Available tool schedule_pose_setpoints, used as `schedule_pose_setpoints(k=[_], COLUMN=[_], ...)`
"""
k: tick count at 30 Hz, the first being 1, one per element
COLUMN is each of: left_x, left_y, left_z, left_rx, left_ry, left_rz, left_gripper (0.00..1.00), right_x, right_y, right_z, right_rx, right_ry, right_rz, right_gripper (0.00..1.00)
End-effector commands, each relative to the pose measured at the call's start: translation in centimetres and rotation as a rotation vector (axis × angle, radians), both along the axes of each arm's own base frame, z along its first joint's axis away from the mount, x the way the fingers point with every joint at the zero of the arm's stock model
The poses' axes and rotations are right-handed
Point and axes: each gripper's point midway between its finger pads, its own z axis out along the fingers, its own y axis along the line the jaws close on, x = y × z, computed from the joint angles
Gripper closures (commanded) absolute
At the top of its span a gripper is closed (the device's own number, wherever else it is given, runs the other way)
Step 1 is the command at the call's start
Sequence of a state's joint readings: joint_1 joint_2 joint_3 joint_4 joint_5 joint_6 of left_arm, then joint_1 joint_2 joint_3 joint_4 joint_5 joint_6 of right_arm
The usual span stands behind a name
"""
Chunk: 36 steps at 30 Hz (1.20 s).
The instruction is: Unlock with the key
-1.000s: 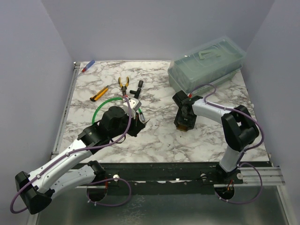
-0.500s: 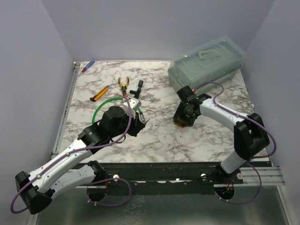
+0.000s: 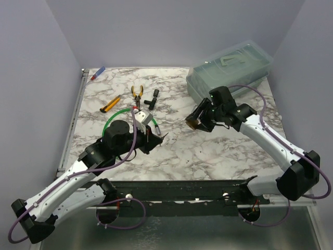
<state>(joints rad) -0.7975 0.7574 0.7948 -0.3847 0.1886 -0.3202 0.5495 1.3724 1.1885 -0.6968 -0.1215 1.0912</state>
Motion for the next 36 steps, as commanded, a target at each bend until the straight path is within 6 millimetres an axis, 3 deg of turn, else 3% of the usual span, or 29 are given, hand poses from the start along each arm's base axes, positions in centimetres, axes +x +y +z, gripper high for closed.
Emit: schedule_pose_setpoints(k=[1, 14, 22, 28, 36], left_x=[-0.8, -0.9, 2.2, 5.5, 7.8], left_y=[-0.5, -0.9, -0.4, 0.6, -0.7], left_z=[2.2, 2.3, 1.1, 1.4, 1.7], left_rx=[-0.074, -0.092, 0.000, 0.163, 0.458], left_ry=[-0.048, -0.033, -0.065, -0.234, -0.587], left_rz=[-0.059, -0.067, 0.052, 0.126, 0.094], left_gripper=[1.00, 1.00, 1.00, 1.00, 1.00], right_x=[-0.3, -0.8, -0.7, -1.4, -2.9], right_y=[2.1, 2.8, 1.2, -1.3, -3.0], right_z=[4.4, 5.6, 4.5, 2.9, 1.0], right_rx=[0.194, 0.279, 0.170, 0.028, -0.182], right_ry=[-0.061, -0.082, 0.024, 0.175, 0.458], right_rz=[0.029, 0.038, -0.066, -0.218, -0.353], right_gripper=[1.00, 1.00, 1.00, 1.00, 1.00])
